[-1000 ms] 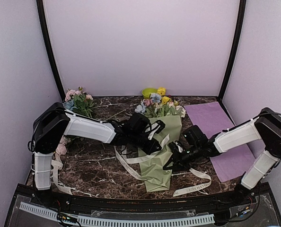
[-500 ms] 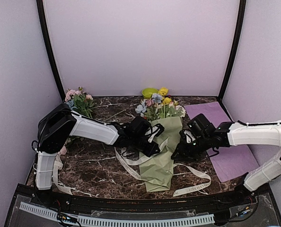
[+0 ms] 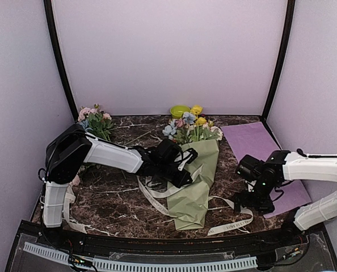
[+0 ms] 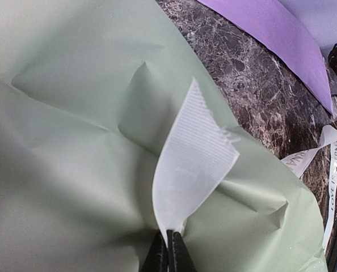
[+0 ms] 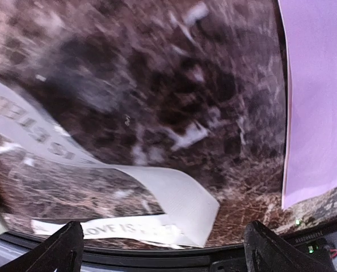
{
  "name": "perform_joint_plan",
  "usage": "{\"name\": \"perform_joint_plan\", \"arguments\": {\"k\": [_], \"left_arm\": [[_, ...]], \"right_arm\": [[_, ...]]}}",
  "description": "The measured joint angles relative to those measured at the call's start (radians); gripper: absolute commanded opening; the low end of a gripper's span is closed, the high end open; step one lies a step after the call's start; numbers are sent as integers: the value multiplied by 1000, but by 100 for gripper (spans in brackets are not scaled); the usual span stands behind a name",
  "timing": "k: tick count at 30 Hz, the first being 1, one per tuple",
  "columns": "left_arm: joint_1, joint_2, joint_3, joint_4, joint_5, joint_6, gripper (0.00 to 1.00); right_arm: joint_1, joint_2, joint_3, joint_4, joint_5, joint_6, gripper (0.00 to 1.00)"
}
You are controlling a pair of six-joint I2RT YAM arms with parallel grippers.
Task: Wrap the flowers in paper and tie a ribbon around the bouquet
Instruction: Cross the ribbon over the folded bouquet.
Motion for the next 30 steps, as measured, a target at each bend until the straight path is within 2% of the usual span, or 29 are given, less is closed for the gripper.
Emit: {"name": "perform_joint_plan", "arguments": {"k": [5, 6, 10, 14, 18, 25, 28, 30], "left_arm": [[0, 0, 3, -8, 3, 6, 0], [0, 0, 3, -8, 4, 7, 0], [0, 0, 3, -9, 4, 12, 0], [0, 0, 3, -11, 3, 20, 0], [0, 0, 3, -11, 3, 24, 0], [0, 0, 4, -14, 1, 35, 0], [0, 0, 4, -16, -1, 42, 0], [0, 0, 4, -16, -2, 46, 0]], "right_arm": [[4, 60, -15, -5, -12, -5, 97], [4, 73, -21, 6, -14, -11, 86], [5, 111, -40, 45, -31, -39, 2], [2, 113, -23, 39, 14, -53, 0], [-53, 110, 85, -13, 122, -88, 0], [-365, -28, 426, -70, 393, -230, 0], [-474, -74, 622, -77, 456, -322, 0], [-503, -81, 750, -70, 461, -381, 0]]}}
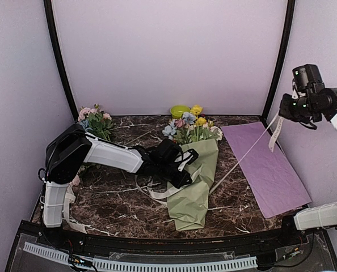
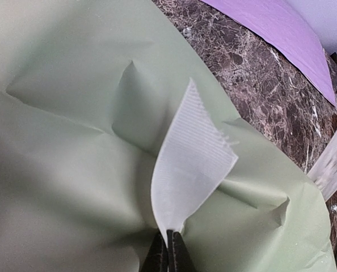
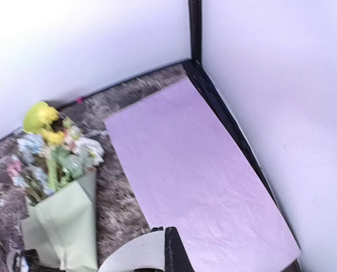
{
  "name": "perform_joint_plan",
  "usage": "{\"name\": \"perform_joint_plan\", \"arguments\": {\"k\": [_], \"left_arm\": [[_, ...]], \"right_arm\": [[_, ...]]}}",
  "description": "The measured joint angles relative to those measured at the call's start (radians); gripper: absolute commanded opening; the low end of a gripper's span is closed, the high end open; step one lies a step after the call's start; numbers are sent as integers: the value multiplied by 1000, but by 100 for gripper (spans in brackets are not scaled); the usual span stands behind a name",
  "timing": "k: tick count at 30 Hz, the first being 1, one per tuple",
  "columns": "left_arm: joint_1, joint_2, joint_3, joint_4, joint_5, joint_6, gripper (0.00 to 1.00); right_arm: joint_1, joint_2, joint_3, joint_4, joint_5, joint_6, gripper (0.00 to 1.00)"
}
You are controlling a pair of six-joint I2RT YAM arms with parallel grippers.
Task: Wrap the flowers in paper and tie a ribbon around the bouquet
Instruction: Cross the ribbon over the folded bouquet.
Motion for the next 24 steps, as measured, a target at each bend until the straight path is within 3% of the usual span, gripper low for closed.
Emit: {"name": "perform_joint_plan", "arguments": {"k": [4, 7, 12, 18, 24], "left_arm": [[0, 0, 0, -2, -2, 4, 0], [0, 0, 0, -2, -2, 4, 0], [0, 0, 0, 0, 3, 2, 0], [0, 0, -3, 16, 17, -21, 0], [0, -23, -87, 138, 35, -94, 0]], "right_arm": [[10, 9, 103, 76, -145, -85, 0], [95, 23, 31, 175, -325, -105, 0], [304, 142, -195, 476, -686, -51, 0], [414, 256, -372, 803, -898, 76, 0], [419, 380, -523, 1020, -935, 205, 0]]}}
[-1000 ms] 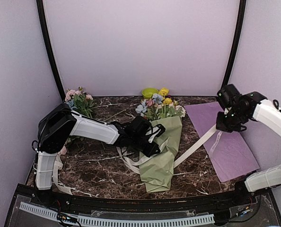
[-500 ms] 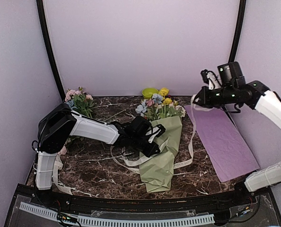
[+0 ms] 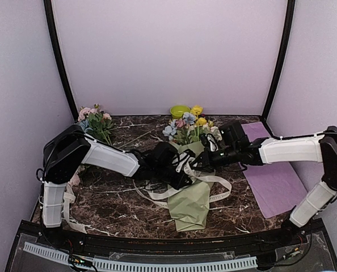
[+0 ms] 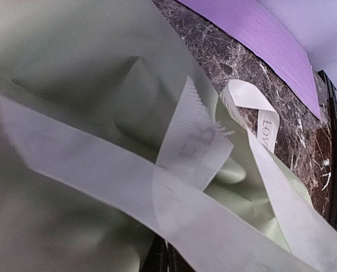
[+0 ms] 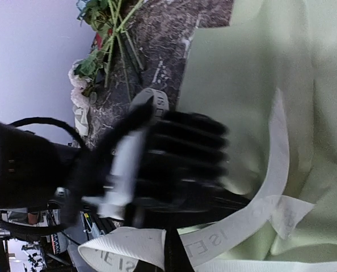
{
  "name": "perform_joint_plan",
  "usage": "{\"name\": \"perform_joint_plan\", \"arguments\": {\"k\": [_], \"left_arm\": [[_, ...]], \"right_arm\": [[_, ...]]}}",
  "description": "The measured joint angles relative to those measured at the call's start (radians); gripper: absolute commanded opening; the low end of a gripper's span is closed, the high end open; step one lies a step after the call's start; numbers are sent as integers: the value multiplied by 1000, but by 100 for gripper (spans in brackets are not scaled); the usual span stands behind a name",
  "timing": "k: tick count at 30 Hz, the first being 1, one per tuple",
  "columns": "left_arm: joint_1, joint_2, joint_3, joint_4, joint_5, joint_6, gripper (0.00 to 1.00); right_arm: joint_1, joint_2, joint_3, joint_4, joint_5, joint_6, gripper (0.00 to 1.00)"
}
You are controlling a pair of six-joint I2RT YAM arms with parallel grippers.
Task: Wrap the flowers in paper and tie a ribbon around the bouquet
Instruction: Cross the ribbon over the folded bouquet.
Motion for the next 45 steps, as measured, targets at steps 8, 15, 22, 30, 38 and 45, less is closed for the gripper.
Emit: {"name": "perform_joint_plan", "arguments": {"k": [8, 15, 22, 30, 38, 45], "left_arm": [[0, -92, -158, 195, -3, -86, 0], [0, -217, -281, 277, -18, -93, 0], [-13, -409, -427, 327, 27, 53, 0], [-63, -398, -159, 250, 261, 247, 0], [-79, -219, 323, 102, 340, 370, 0], [-80, -84, 444, 6, 255, 410, 18]], "right_arm": [[-11, 150, -61, 114, 12, 76, 0], [-43, 243, -47, 106, 18, 66, 0], [-45, 318, 64, 64, -15, -7, 0], [-43, 351, 149, 41, -134, -99, 0], [-40, 405, 187, 50, -245, -137, 0], [-39, 410, 187, 64, -285, -137, 0]]}}
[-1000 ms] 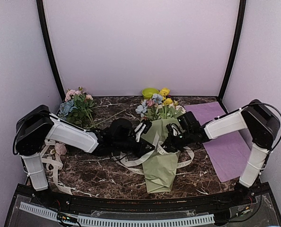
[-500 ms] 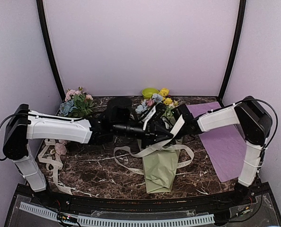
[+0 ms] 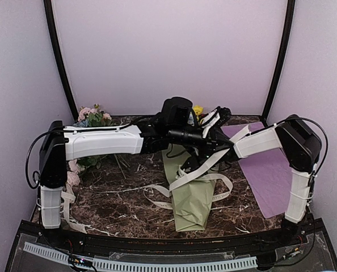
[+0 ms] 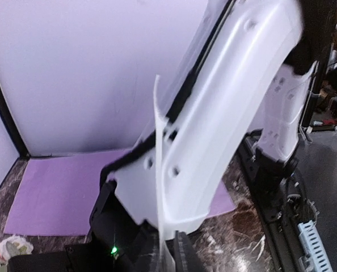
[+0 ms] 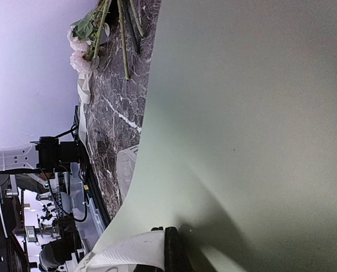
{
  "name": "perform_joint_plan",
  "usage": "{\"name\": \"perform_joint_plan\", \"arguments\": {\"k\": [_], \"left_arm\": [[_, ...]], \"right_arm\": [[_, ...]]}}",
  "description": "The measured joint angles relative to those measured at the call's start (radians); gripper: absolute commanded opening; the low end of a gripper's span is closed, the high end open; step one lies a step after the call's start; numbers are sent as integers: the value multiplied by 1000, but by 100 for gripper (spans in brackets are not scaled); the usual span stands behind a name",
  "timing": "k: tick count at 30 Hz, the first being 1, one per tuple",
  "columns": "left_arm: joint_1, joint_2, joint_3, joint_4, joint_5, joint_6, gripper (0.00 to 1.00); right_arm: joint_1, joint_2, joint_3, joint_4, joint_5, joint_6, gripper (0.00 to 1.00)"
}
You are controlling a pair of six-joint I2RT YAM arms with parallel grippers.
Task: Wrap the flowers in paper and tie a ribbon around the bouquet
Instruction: Cross the ribbon over the folded bouquet.
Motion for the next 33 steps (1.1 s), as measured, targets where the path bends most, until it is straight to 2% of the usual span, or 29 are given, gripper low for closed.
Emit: {"name": "perform_joint_plan", "arguments": {"k": [2, 5, 7, 10, 12, 16, 19, 23, 33], "left_arm": [[0, 46, 34, -52, -60, 38, 29], [2, 62, 75, -154, -161, 103, 56], [0, 62, 79, -201, -224, 138, 62], [6, 22, 44, -231, -266, 200, 63], [21, -56, -66, -250, -259, 270, 60], [54, -227, -300, -290, -153, 438, 57], [64, -286, -352, -369, -74, 573, 57], [63, -251, -351, -406, -75, 660, 66], [64, -125, -405, -391, -144, 724, 67]], "right_arm": [[0, 4, 0, 3, -4, 0, 0], [-9, 23, -2, 0, -4, -4, 0], [-7, 23, -1, -2, -5, -8, 0], [-5, 26, -1, -10, 0, -13, 0], [-5, 26, 4, -11, -1, -16, 0], [-5, 26, 10, -11, 0, -18, 0], [-5, 26, 12, -18, 1, -21, 0], [-5, 26, 14, -26, 1, -23, 0], [-4, 26, 14, -31, 6, -24, 0]]}}
